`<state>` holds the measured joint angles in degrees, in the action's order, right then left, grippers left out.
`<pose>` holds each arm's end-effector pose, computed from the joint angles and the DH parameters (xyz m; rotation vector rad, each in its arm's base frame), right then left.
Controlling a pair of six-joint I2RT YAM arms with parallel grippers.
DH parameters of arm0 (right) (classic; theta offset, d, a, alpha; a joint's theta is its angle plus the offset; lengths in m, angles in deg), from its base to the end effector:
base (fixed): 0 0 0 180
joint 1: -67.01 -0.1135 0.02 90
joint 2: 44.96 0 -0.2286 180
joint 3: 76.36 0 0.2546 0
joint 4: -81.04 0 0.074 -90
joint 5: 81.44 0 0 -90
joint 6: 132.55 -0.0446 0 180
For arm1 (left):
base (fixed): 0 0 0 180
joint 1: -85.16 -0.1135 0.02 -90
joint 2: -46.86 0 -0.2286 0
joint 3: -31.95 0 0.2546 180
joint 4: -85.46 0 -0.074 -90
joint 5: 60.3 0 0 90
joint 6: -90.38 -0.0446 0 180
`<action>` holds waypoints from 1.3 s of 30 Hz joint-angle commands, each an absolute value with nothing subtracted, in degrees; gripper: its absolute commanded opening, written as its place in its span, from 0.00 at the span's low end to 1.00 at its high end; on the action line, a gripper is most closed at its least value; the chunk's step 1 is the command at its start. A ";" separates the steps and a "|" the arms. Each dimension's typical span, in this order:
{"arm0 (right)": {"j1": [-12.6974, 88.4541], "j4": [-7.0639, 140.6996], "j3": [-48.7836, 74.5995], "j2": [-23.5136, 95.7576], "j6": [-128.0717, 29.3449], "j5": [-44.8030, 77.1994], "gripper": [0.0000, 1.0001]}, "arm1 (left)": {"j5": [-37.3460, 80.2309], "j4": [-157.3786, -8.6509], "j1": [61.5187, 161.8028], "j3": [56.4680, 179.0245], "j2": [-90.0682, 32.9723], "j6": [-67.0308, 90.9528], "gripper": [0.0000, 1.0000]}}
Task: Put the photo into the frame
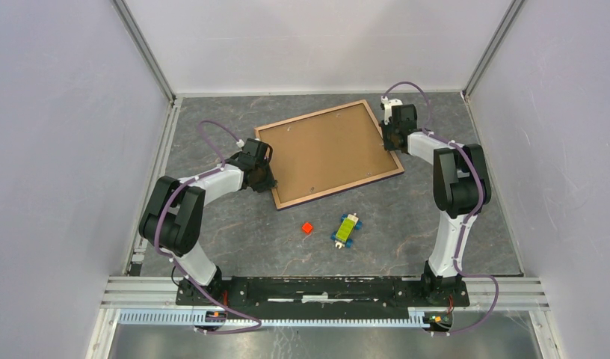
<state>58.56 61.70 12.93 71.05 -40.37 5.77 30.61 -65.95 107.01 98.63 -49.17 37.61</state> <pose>0.4256 0.0610 0.1191 -0.1966 2.3653 -0.0053 0.3055 -0.1217 0.1155 -0.3572 2.6005 -0.3537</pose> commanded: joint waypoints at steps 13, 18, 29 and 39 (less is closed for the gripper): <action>58.33 60.54 12.16 70.06 -43.50 9.46 0.38 | 26.82 -64.04 107.05 97.96 -50.97 39.04 0.02; 58.36 60.35 12.74 71.60 -43.10 9.28 0.39 | 26.71 -64.03 107.03 97.96 -51.05 39.02 0.02; 58.40 63.70 8.90 70.29 -45.13 12.63 0.38 | 26.40 -64.02 106.95 98.14 -51.40 38.99 0.02; 58.43 63.91 10.97 73.16 -45.76 10.58 0.30 | 26.29 -64.19 106.81 98.05 -51.32 39.04 0.02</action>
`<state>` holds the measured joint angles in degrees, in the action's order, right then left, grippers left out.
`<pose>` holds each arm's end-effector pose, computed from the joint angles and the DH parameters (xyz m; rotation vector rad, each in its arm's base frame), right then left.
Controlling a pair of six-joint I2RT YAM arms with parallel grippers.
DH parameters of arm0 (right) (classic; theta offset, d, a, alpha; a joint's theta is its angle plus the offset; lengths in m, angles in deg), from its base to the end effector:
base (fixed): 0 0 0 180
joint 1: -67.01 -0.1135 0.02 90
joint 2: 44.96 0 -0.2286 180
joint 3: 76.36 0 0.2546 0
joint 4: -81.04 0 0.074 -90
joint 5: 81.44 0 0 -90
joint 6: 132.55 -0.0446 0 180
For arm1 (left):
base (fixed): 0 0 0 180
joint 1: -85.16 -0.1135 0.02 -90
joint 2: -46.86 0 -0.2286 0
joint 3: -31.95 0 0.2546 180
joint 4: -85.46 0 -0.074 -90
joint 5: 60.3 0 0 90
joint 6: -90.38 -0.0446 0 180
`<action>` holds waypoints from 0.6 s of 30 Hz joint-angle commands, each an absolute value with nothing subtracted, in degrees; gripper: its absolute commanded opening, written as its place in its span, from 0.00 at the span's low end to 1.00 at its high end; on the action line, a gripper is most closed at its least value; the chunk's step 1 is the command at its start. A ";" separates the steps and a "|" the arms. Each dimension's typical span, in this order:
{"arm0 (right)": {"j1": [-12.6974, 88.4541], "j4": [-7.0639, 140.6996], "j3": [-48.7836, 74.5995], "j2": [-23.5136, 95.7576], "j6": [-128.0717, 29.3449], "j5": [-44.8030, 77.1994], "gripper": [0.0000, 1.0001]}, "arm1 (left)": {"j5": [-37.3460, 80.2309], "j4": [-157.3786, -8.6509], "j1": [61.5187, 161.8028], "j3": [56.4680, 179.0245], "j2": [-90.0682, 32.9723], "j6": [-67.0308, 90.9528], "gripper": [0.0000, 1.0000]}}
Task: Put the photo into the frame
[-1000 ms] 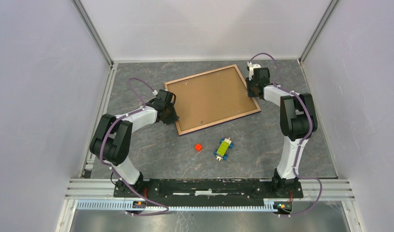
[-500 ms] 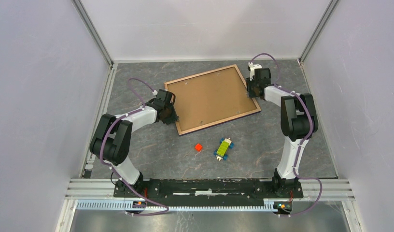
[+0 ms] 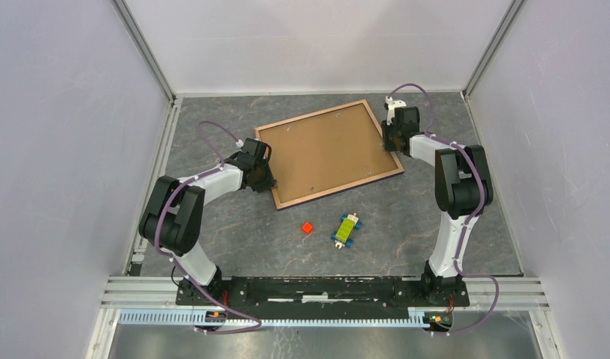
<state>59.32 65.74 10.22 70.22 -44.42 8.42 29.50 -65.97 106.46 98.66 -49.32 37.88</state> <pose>0.4224 0.0569 0.1163 -0.1175 2.3354 0.0801 0.3065 -0.1197 0.1149 -0.3696 2.6064 -0.3741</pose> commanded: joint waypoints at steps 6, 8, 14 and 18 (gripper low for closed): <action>58.46 65.17 11.09 74.93 -46.55 10.87 0.20 | 26.19 -64.13 106.83 98.05 -51.35 38.98 0.02; 58.39 65.52 11.21 75.26 -47.23 11.75 0.17 | 26.18 -64.18 106.78 98.13 -51.40 38.97 0.02; 58.36 52.46 19.64 72.96 -47.94 6.77 0.40 | 25.18 -64.29 106.20 98.09 -51.72 39.15 0.02; 58.30 45.00 20.26 65.60 -48.16 1.20 0.69 | 22.99 -65.22 104.74 97.55 -52.24 39.59 0.02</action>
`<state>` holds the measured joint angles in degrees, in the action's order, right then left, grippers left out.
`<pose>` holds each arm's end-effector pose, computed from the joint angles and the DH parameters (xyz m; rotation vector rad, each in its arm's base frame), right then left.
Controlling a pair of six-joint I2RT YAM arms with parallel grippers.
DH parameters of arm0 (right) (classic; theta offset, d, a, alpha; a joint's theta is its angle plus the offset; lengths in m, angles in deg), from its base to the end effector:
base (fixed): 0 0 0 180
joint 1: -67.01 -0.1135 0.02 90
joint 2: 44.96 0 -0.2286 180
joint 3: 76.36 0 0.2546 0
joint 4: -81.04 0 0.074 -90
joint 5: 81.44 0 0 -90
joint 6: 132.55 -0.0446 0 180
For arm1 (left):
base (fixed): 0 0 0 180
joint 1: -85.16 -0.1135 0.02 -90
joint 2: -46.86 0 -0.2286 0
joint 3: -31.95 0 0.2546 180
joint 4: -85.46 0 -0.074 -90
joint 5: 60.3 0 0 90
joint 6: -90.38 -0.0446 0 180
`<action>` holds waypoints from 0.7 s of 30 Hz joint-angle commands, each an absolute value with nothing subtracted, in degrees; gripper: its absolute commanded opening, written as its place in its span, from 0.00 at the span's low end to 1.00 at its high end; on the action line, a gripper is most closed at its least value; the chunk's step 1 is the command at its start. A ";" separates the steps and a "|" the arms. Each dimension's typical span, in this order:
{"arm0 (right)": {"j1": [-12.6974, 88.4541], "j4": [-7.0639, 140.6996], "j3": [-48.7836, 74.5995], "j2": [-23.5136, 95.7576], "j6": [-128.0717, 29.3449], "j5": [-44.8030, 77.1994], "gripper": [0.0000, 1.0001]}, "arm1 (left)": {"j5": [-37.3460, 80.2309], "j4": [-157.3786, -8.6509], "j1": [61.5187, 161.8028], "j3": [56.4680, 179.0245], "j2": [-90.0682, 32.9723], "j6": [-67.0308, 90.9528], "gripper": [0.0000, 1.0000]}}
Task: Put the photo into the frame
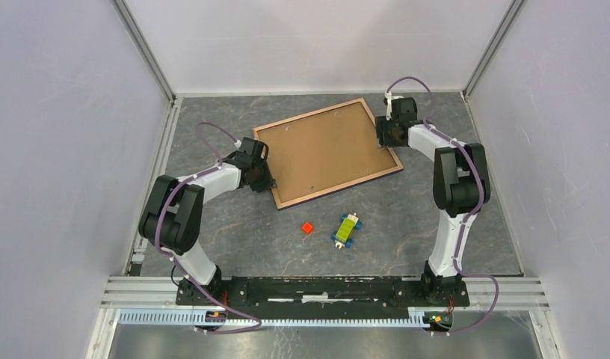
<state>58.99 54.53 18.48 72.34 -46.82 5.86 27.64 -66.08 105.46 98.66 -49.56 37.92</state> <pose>0.4340 0.0590 0.1299 -0.0580 2.4239 0.0403 0.3082 -0.1157 0.1137 -0.3827 2.6152 -0.4060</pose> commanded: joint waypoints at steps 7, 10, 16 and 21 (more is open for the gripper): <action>58.25 45.18 7.06 51.26 -65.33 2.94 0.82 | 22.78 -66.80 104.62 96.22 -50.90 39.65 0.02; 56.11 50.10 -2.05 46.25 -77.79 6.72 0.81 | 22.37 -66.86 104.64 96.39 -51.09 39.43 0.02; 51.86 54.94 -12.86 41.23 -95.51 -0.05 0.80 | 21.48 -67.78 104.71 95.95 -51.14 39.44 0.10; 50.44 57.48 -15.68 42.91 -101.71 -4.17 0.79 | 20.66 -70.20 104.93 93.62 -49.75 39.63 0.22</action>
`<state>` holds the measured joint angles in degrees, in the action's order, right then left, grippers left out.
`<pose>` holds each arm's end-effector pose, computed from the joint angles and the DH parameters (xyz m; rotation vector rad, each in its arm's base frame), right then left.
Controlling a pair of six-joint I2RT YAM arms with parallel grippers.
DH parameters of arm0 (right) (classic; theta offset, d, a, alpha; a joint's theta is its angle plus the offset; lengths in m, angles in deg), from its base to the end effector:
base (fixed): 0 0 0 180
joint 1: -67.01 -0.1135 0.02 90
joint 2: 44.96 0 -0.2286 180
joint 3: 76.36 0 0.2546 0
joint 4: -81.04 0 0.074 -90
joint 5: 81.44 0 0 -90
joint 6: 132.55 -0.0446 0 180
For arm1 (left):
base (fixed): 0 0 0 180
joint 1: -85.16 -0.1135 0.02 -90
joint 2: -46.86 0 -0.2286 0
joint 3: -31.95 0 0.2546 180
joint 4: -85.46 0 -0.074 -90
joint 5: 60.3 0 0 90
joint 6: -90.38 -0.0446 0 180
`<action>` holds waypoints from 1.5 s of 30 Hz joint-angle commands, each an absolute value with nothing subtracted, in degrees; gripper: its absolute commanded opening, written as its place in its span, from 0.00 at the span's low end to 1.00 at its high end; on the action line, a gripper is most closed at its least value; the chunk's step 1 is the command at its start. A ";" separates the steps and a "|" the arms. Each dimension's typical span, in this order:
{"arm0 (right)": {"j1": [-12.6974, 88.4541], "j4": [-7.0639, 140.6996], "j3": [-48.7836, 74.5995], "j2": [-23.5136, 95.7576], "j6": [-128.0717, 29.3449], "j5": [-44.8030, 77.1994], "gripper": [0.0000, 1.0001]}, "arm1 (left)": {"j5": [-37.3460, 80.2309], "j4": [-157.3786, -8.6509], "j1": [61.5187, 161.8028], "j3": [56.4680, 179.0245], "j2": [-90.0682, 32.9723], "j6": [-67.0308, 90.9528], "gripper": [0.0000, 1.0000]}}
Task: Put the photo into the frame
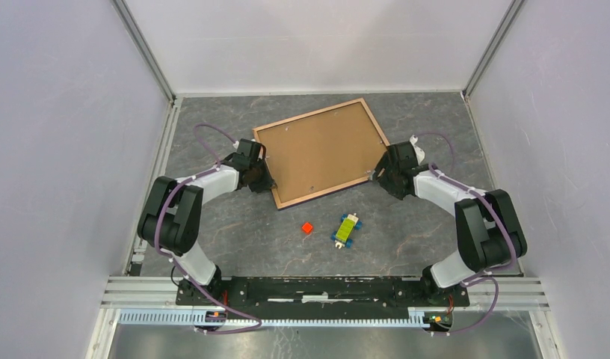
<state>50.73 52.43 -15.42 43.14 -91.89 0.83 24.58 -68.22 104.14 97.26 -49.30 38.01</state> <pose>0.2949 0.0799 0.1280 0.7777 2.4338 0.2812 0.3082 -0.1102 0.1107 -0.3933 2.6096 -0.4725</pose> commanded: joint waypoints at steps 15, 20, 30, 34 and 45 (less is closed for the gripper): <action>47.87 55.48 -14.80 49.85 -108.41 -10.86 0.71 | 18.75 -78.76 106.15 85.23 -40.31 38.62 0.72; 46.49 54.48 -14.33 52.27 -110.04 -13.41 0.57 | 20.42 -80.67 107.04 82.17 -35.78 38.86 0.75; 46.13 50.45 -12.72 54.85 -115.83 -17.90 0.51 | 17.71 -84.05 107.05 80.41 -34.22 37.79 0.72; 46.22 55.69 -16.13 54.67 -118.07 -18.85 0.38 | 18.81 -84.51 107.13 79.68 -32.92 38.13 0.73; 46.79 53.37 -5.63 61.10 -111.18 -28.50 0.00 | 25.97 -83.11 107.03 82.56 -26.10 40.93 0.81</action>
